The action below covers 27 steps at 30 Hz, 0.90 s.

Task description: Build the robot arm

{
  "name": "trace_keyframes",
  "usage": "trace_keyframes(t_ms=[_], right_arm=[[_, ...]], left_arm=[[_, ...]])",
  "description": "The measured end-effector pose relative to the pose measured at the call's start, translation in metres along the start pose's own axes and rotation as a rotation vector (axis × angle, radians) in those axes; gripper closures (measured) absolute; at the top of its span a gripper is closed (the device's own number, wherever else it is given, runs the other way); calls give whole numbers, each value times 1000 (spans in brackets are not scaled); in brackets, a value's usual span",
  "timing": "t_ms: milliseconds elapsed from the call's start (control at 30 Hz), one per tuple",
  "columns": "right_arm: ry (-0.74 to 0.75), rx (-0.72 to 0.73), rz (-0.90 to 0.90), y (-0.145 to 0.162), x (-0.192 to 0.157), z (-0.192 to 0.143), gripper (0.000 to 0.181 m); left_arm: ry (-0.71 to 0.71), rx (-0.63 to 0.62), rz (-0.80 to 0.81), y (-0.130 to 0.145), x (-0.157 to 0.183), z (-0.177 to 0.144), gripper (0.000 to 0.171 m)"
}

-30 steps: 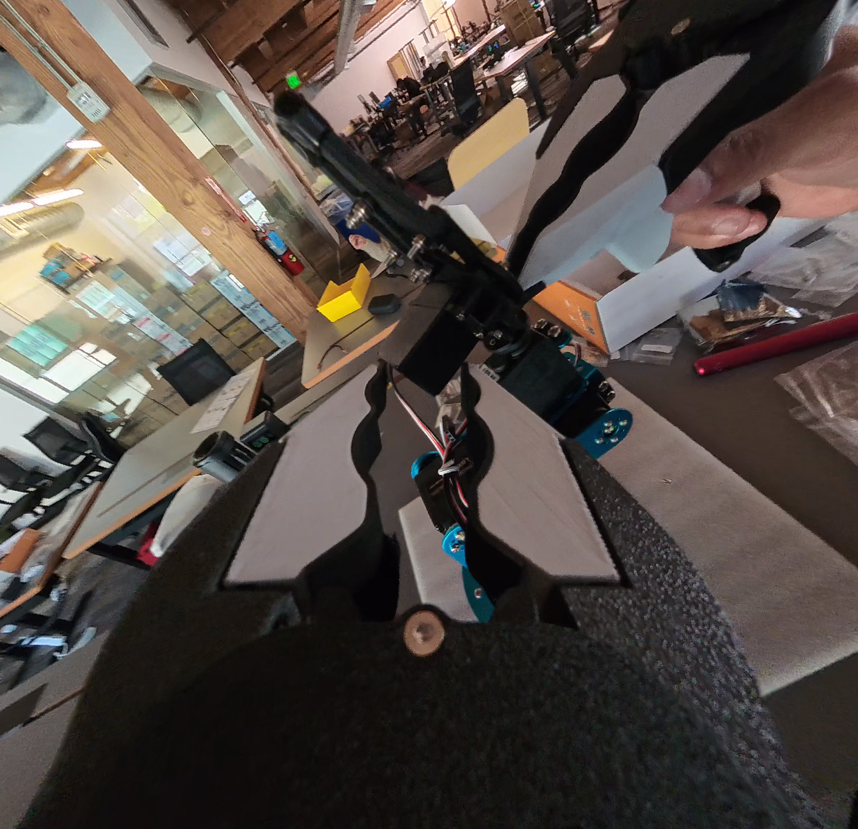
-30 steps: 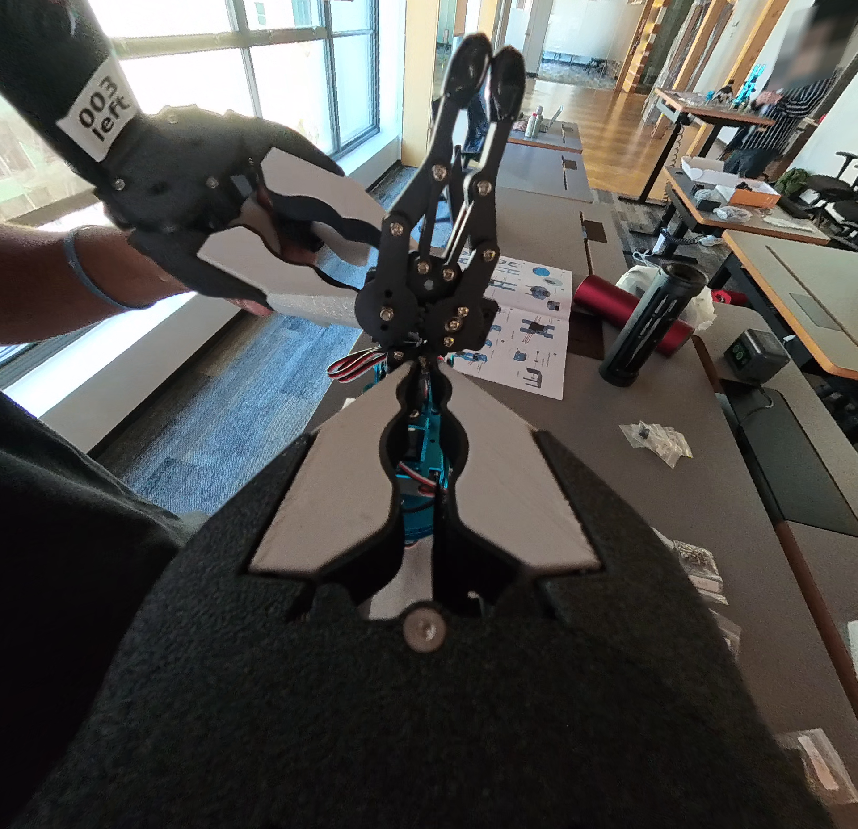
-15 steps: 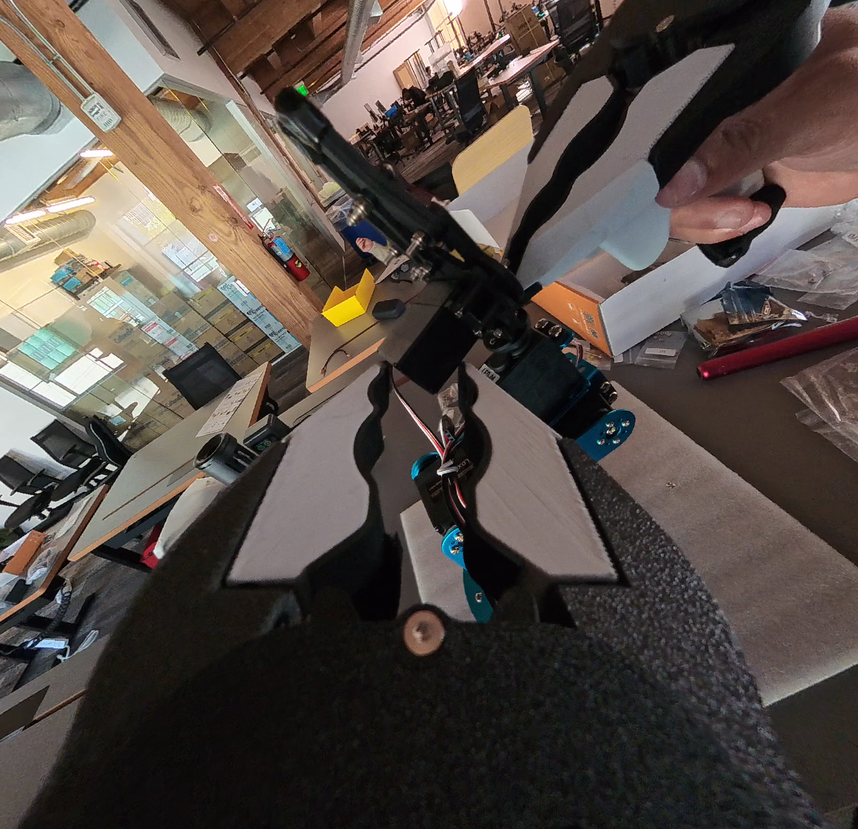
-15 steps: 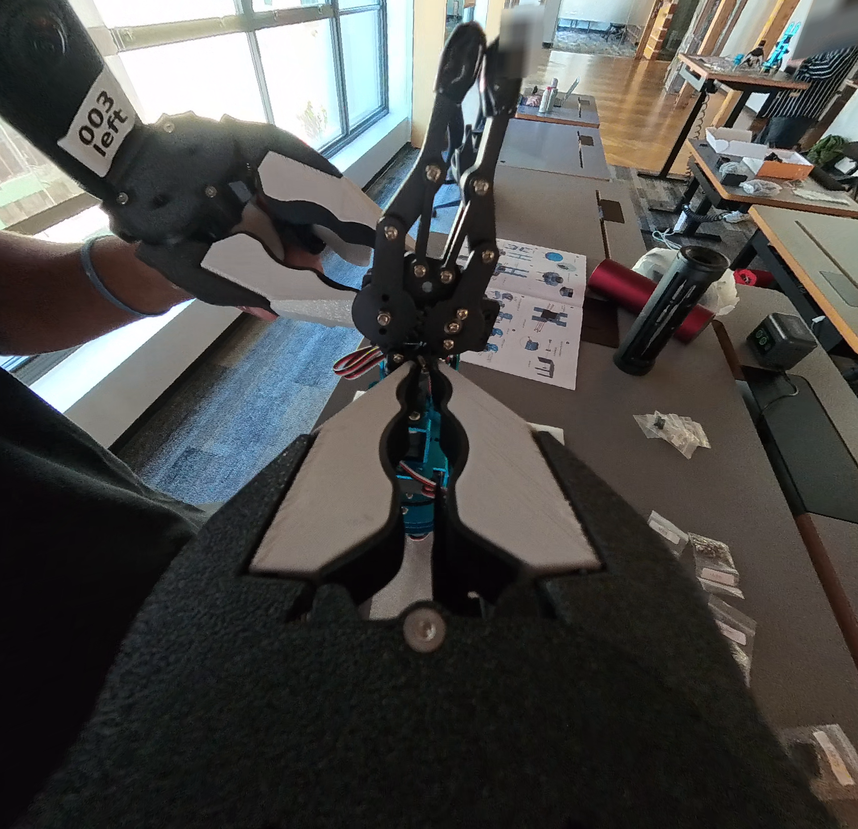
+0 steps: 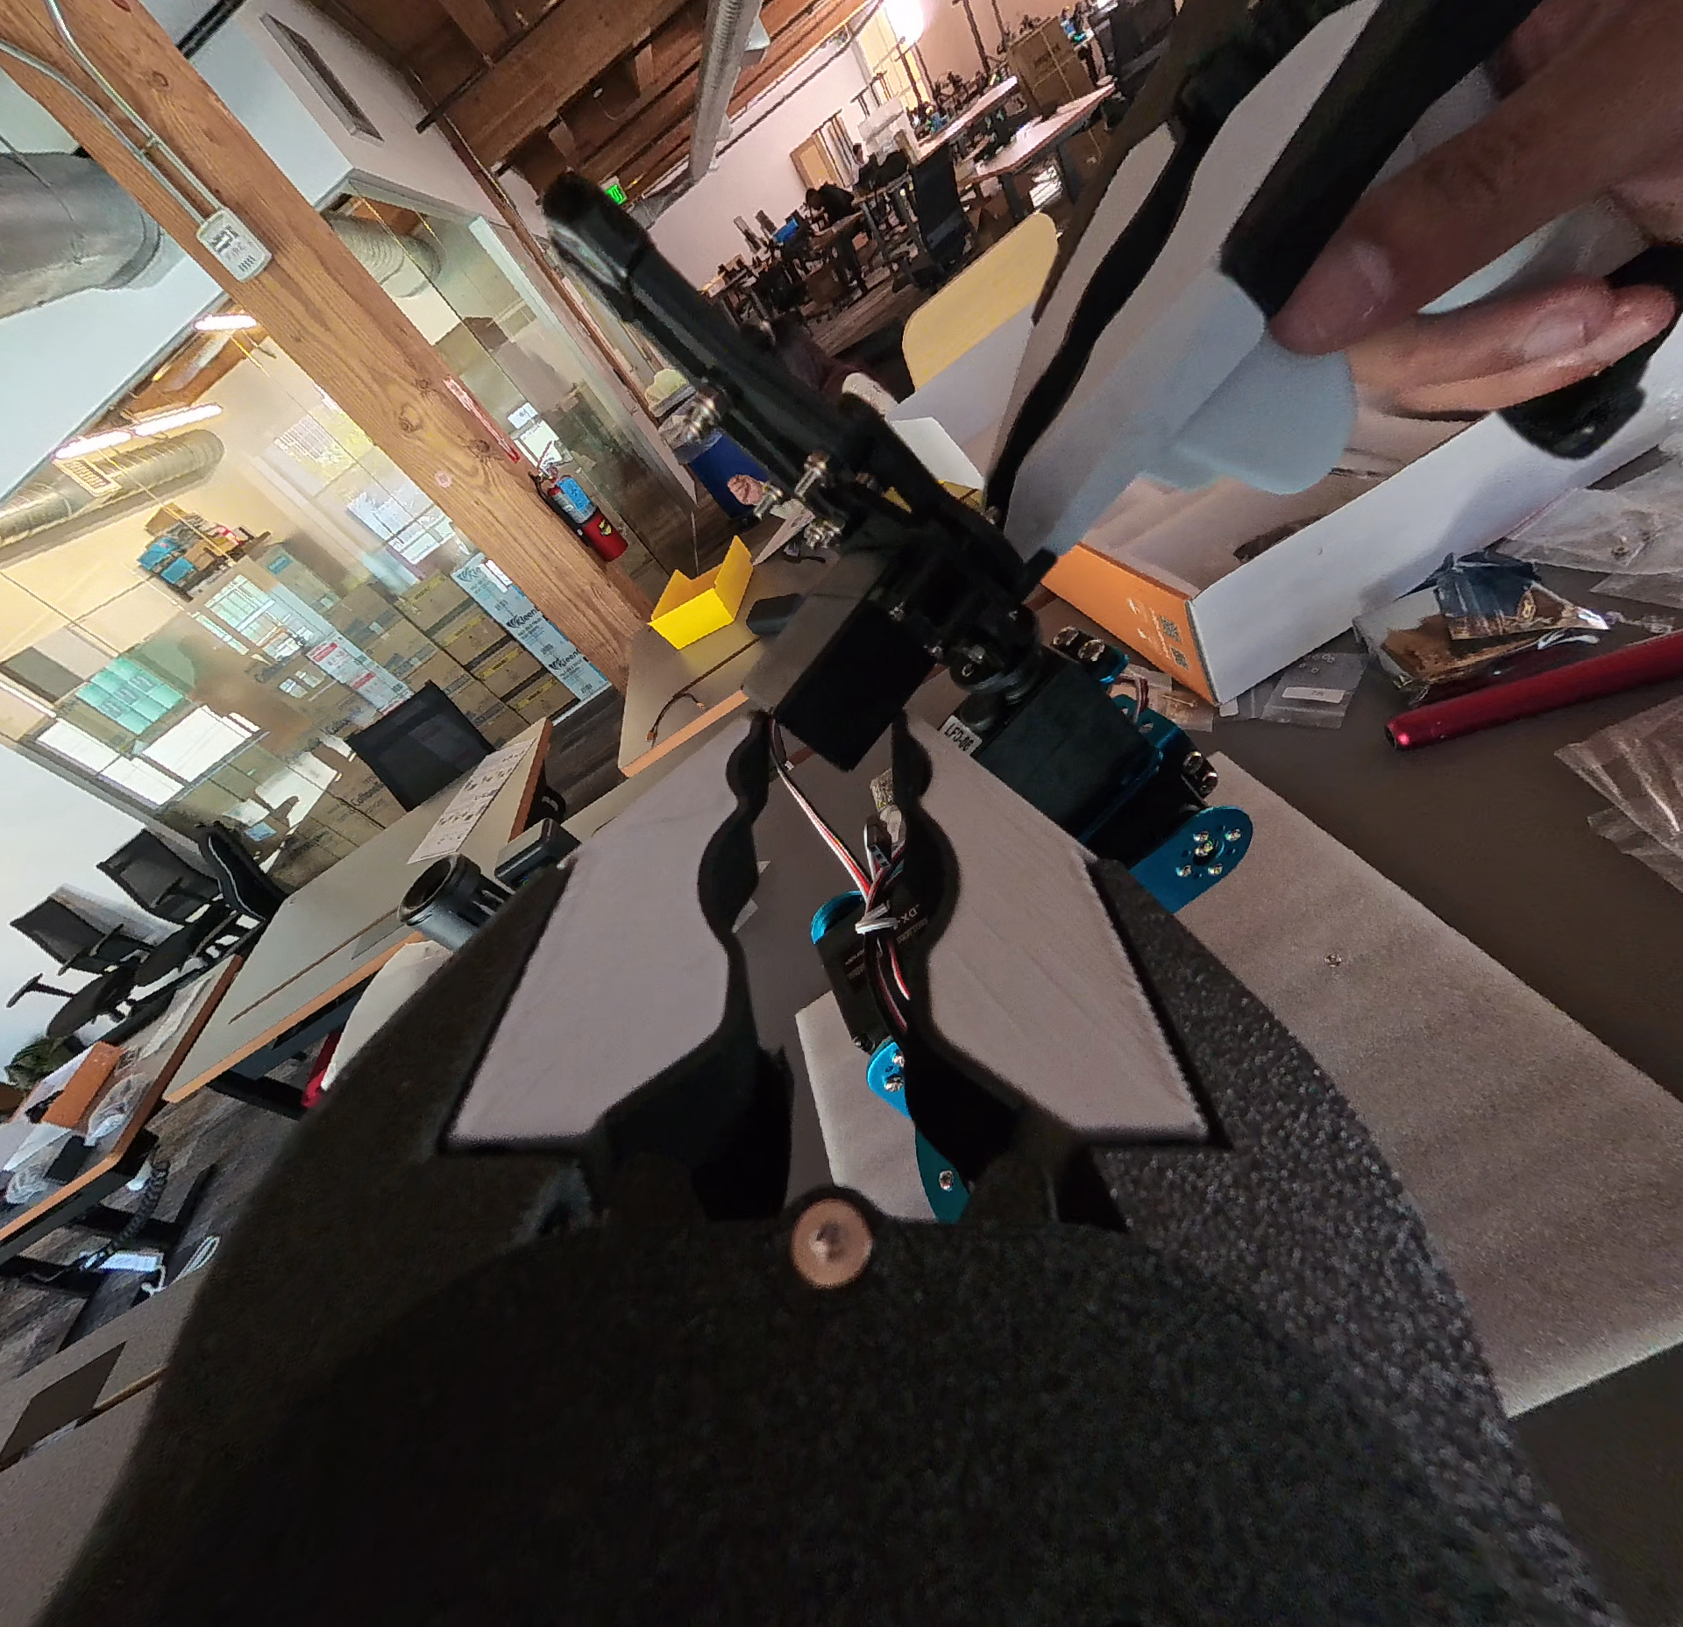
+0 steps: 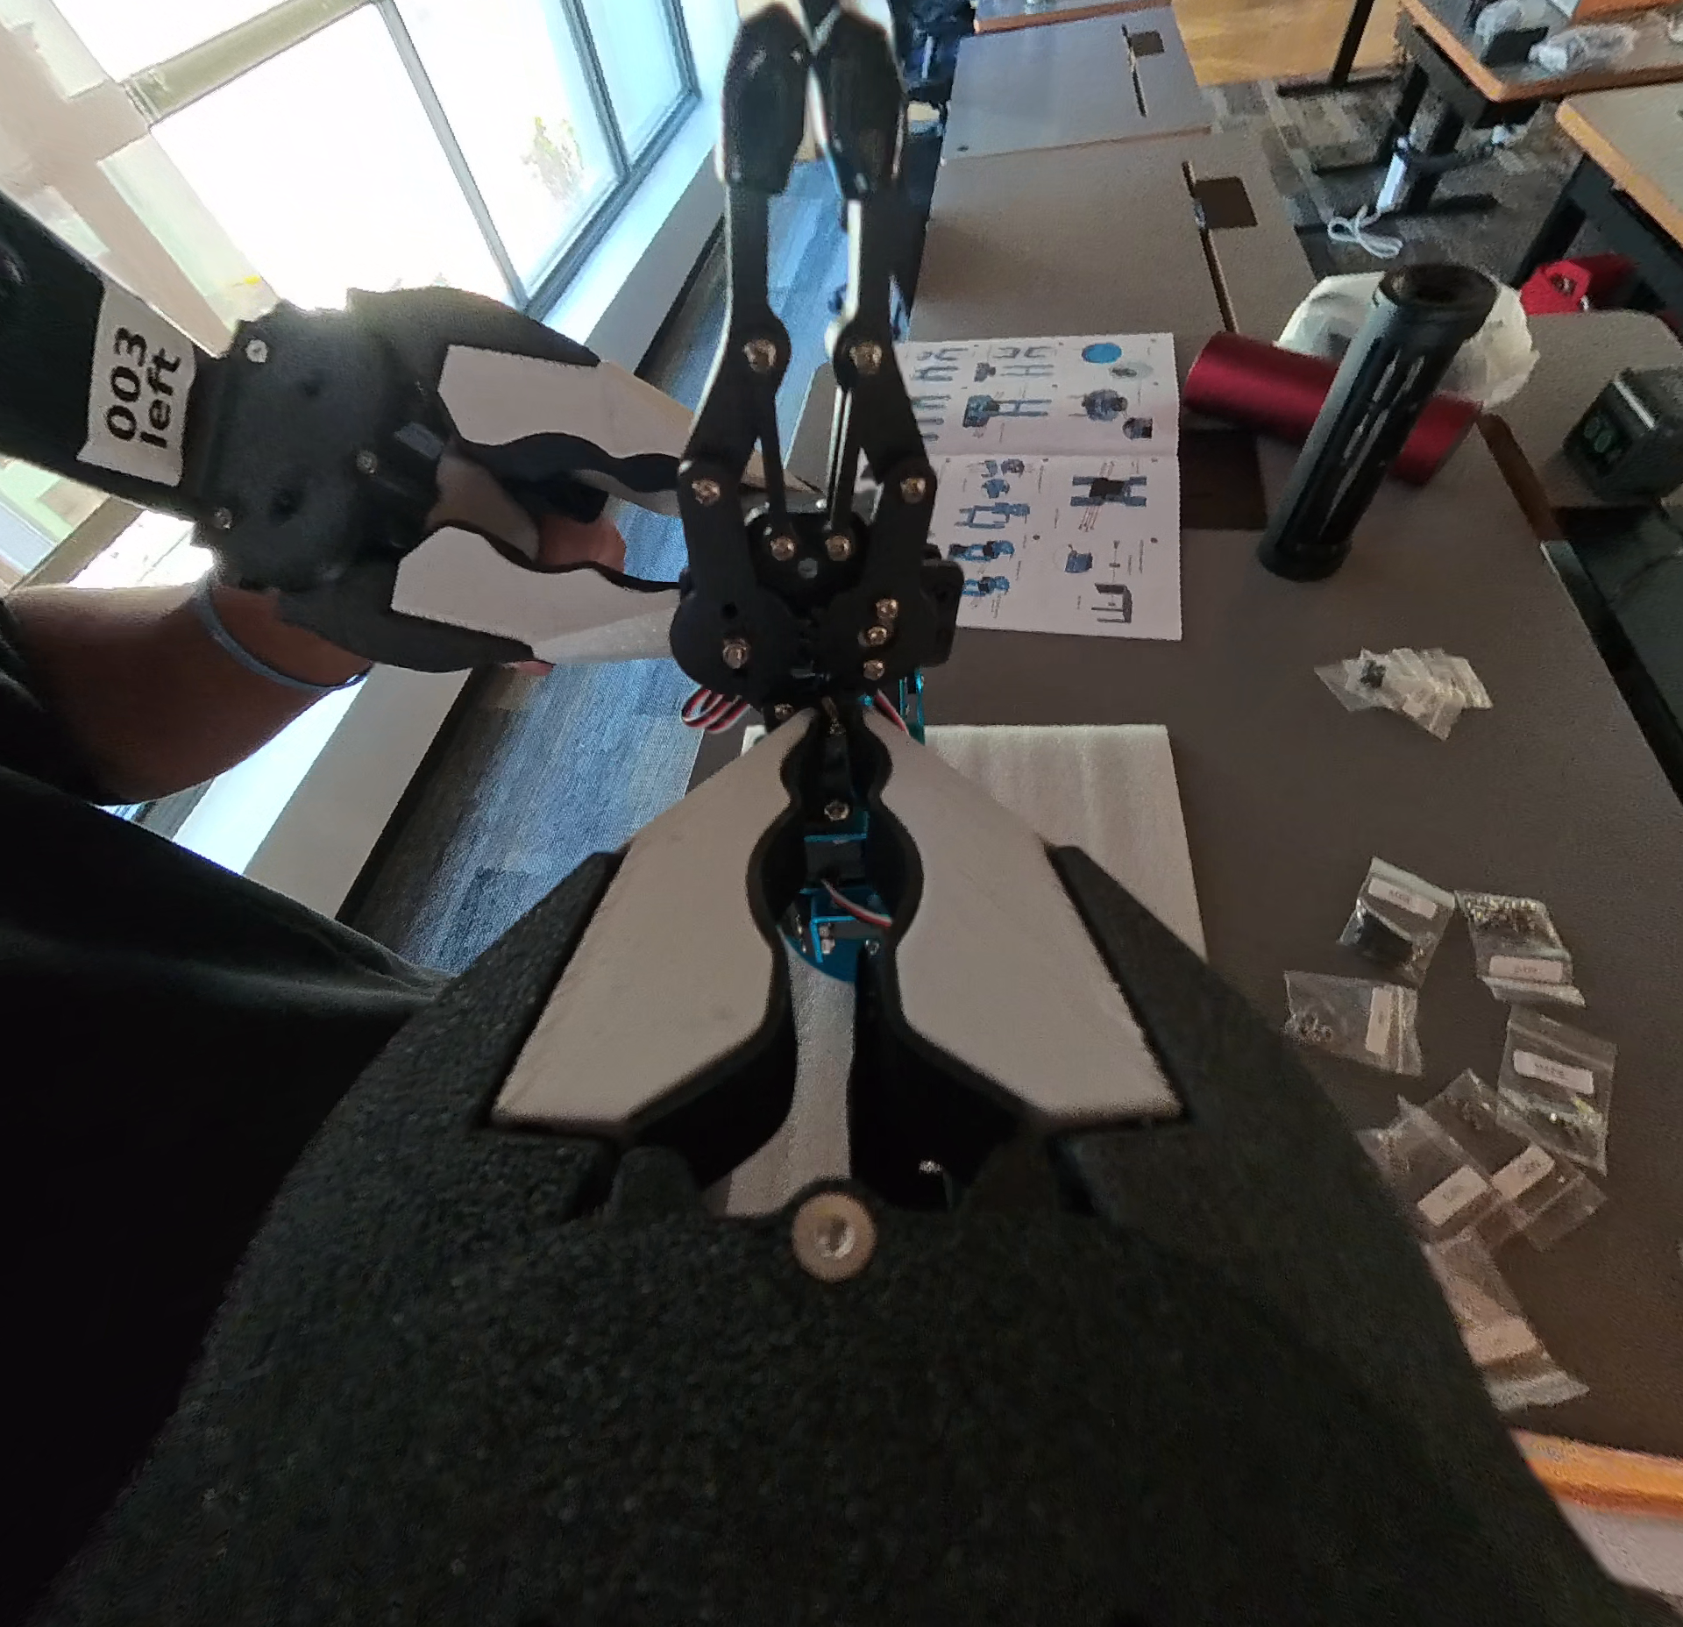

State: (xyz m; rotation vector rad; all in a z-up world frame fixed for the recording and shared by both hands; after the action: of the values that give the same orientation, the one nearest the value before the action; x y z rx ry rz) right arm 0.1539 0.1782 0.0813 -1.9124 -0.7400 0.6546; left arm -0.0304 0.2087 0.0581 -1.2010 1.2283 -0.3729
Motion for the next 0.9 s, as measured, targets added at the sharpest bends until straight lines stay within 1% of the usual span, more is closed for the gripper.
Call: trace_keyframes(t_ms=[67,200,400,733,900], right_arm=[[3,-18,33,0,1,0,178],[9,-9,26,-1,3,0,179],[-35,5,54,0,6,-1,178],[-22,-4,42,1,3,1,179],[-11,8,18,1,2,0,179]], left_arm=[[1,3,2,0,0,1,145],[1,11,-7,0,0,2,145],[5,26,-13,1,1,2,146],[-4,34,-19,2,1,1,146],[-5,30,5,2,1,2,146]])
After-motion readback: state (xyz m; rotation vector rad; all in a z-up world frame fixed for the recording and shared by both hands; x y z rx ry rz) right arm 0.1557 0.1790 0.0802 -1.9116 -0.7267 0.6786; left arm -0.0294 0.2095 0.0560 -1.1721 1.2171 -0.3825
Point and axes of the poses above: each gripper's, where its closed fingertips meet, z out along the fingers, y out of its underside, x = y × z across the jaws, the point moved 10 cm from there along -z, back along the fingers
